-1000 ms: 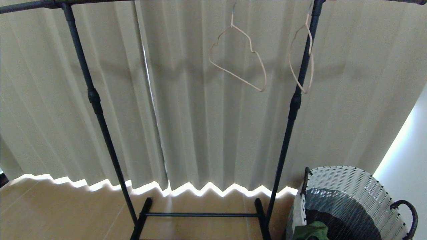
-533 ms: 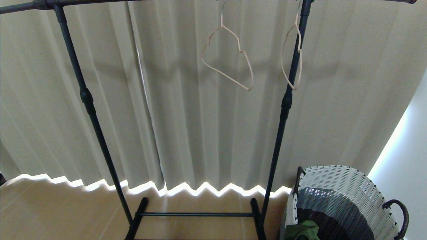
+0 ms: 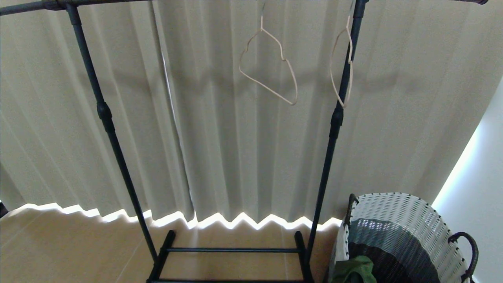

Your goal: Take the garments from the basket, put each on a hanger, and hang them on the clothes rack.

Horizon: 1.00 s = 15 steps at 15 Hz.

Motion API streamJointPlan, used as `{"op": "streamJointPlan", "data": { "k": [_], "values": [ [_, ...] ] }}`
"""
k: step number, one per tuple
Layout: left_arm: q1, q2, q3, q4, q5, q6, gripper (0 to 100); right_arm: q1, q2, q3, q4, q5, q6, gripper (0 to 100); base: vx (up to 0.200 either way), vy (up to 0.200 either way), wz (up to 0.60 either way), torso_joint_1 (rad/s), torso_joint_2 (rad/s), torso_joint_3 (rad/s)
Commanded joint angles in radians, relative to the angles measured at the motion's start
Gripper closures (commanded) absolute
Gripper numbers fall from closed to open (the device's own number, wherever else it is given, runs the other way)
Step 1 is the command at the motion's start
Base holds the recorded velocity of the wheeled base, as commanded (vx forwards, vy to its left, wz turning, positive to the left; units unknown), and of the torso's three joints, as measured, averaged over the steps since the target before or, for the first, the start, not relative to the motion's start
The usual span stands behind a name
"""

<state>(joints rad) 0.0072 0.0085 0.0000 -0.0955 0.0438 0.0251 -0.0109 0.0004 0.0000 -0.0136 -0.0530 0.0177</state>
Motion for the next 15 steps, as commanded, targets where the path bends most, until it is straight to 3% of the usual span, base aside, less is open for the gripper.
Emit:
{"op": "streamJointPlan", "data": {
  "k": [1, 7, 9, 12, 15],
  "values": [
    [0.000, 0.001, 0.000, -0.001, 0.001, -0.001, 0, 0.000, 0.001, 0.000, 0.000, -0.002, -0.002, 0, -0.200, 0.000, 0.00, 0.002, 0.00, 0.002],
    [0.000, 0.001, 0.000, -0.001, 0.001, -0.001, 0, 0.000, 0.000, 0.000, 0.014, 0.004, -0.007, 0, 0.000, 0.000, 0.00, 0.000, 0.00, 0.000],
    [0.000, 0.001, 0.000, -0.001, -0.001, -0.001, 0, 0.014, 0.035, -0.031, 0.023, 0.004, -0.061, 0, 0.000, 0.000, 0.00, 0.000, 0.00, 0.000],
    [0.000, 0.001, 0.000, -0.001, -0.001, -0.001, 0, 0.038, 0.211, -0.196, 0.032, -0.002, -0.088, 0, 0.000, 0.000, 0.00, 0.000, 0.00, 0.000],
    [0.000, 0.001, 0.000, -0.001, 0.001, -0.001, 0, 0.038, 0.529, -0.262, 0.032, -0.008, -0.231, 0, 0.000, 0.000, 0.00, 0.000, 0.00, 0.000]
  ]
}}
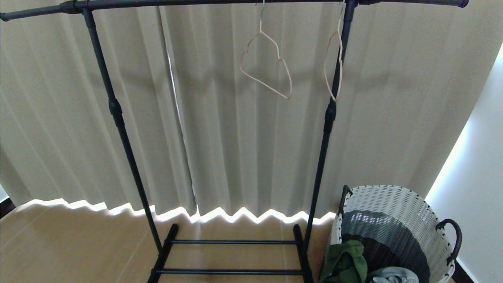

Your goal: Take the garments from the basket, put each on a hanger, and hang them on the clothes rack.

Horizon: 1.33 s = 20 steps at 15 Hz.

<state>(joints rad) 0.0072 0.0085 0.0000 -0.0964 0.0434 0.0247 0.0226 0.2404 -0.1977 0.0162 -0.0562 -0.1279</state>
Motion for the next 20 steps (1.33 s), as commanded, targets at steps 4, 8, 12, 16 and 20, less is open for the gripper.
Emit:
{"op": "streamJointPlan", "data": {
  "k": [4, 8, 12, 16, 20],
  "values": [
    [0.000, 0.001, 0.000, -0.002, 0.001, -0.002, 0, -0.007, 0.632, -0.065, -0.007, -0.005, -0.374, 0, 0.000, 0.000, 0.00, 0.000, 0.00, 0.000],
    [0.000, 0.001, 0.000, -0.002, 0.004, -0.008, 0, -0.007, 0.912, -0.025, -0.032, -0.002, -0.585, 0, 0.000, 0.000, 0.00, 0.000, 0.00, 0.000],
    [0.000, 0.001, 0.000, -0.002, 0.006, -0.008, 0, -0.044, 1.111, 0.103, -0.268, -0.005, -0.704, 0, 0.000, 0.000, 0.00, 0.000, 0.00, 0.000],
    [0.000, 0.001, 0.000, -0.002, 0.012, -0.009, 0, -0.047, 1.248, 0.122, -0.383, -0.004, -0.717, 0, 0.000, 0.000, 0.00, 0.000, 0.00, 0.000],
    [0.000, 0.001, 0.000, 0.000, 0.010, -0.008, 0, -0.047, 1.310, 0.116, -0.430, -0.002, -0.716, 0, 0.000, 0.000, 0.00, 0.000, 0.00, 0.000]
  ]
}}
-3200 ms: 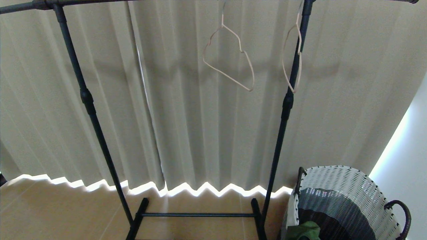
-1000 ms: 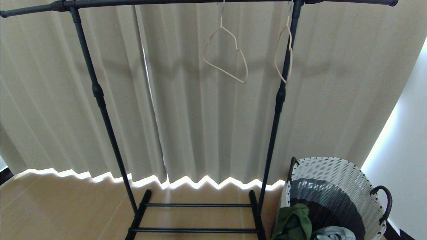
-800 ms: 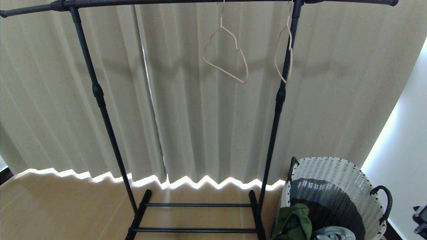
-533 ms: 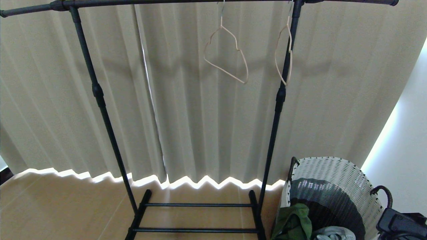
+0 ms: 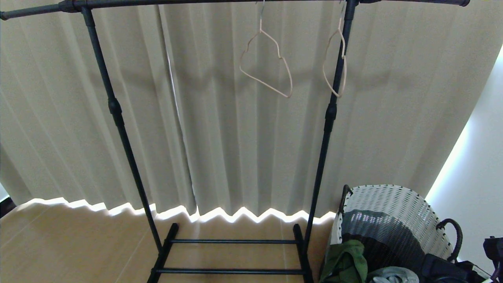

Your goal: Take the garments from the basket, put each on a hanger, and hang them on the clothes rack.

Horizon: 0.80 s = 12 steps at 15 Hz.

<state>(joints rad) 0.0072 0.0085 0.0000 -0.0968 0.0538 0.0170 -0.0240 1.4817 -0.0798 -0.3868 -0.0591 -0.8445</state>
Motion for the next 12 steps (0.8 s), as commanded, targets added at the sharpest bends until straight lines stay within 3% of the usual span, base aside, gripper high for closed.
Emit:
{"op": "streamJointPlan", "data": {
  "k": [1, 4, 12],
  "values": [
    [0.000, 0.001, 0.000, 0.000, 0.001, 0.000, 0, -0.001, 0.121, 0.002, -0.083, 0.001, 0.001, 0, 0.000, 0.000, 0.00, 0.000, 0.00, 0.000],
    [0.000, 0.001, 0.000, 0.000, 0.003, 0.000, 0, -0.005, 0.239, 0.014, -0.225, 0.001, 0.004, 0, 0.000, 0.000, 0.00, 0.000, 0.00, 0.000],
    [0.000, 0.001, 0.000, 0.000, 0.001, 0.000, 0, -0.005, 0.335, 0.029, -0.391, -0.001, 0.004, 0, 0.000, 0.000, 0.00, 0.000, 0.00, 0.000]
  ]
}}
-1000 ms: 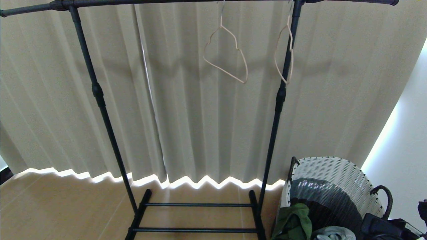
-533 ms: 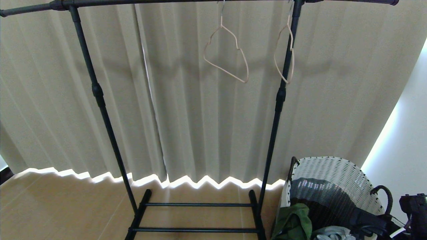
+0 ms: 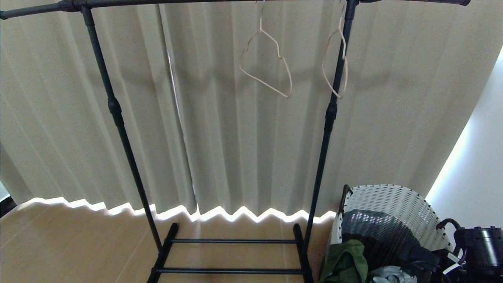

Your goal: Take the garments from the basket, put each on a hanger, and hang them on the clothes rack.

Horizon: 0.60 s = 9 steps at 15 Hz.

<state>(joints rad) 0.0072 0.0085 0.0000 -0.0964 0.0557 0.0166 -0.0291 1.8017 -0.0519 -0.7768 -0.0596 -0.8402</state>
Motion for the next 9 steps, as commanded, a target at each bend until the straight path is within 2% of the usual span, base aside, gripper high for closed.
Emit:
{"op": "streamJointPlan", "data": {
  "k": [1, 2, 6, 9],
  "values": [
    [0.000, 0.001, 0.000, 0.000, 0.001, -0.001, 0, -0.003, 0.015, 0.000, -0.002, 0.000, 0.000, 0, 0.000, 0.000, 0.00, 0.000, 0.00, 0.000],
    [0.000, 0.001, 0.000, 0.000, 0.001, -0.001, 0, -0.009, 0.016, -0.003, -0.004, 0.001, 0.000, 100, 0.000, 0.000, 0.00, 0.000, 0.00, 0.000],
    [0.000, 0.001, 0.000, 0.000, 0.001, 0.000, 0, -0.009, 0.018, -0.006, -0.004, 0.001, 0.000, 100, 0.000, 0.000, 0.00, 0.000, 0.00, 0.000],
    [0.000, 0.001, 0.000, 0.000, -0.001, -0.001, 0, -0.015, -0.039, 0.030, -0.027, 0.001, 0.000, 100, 0.000, 0.000, 0.00, 0.000, 0.00, 0.000]
  ]
}}
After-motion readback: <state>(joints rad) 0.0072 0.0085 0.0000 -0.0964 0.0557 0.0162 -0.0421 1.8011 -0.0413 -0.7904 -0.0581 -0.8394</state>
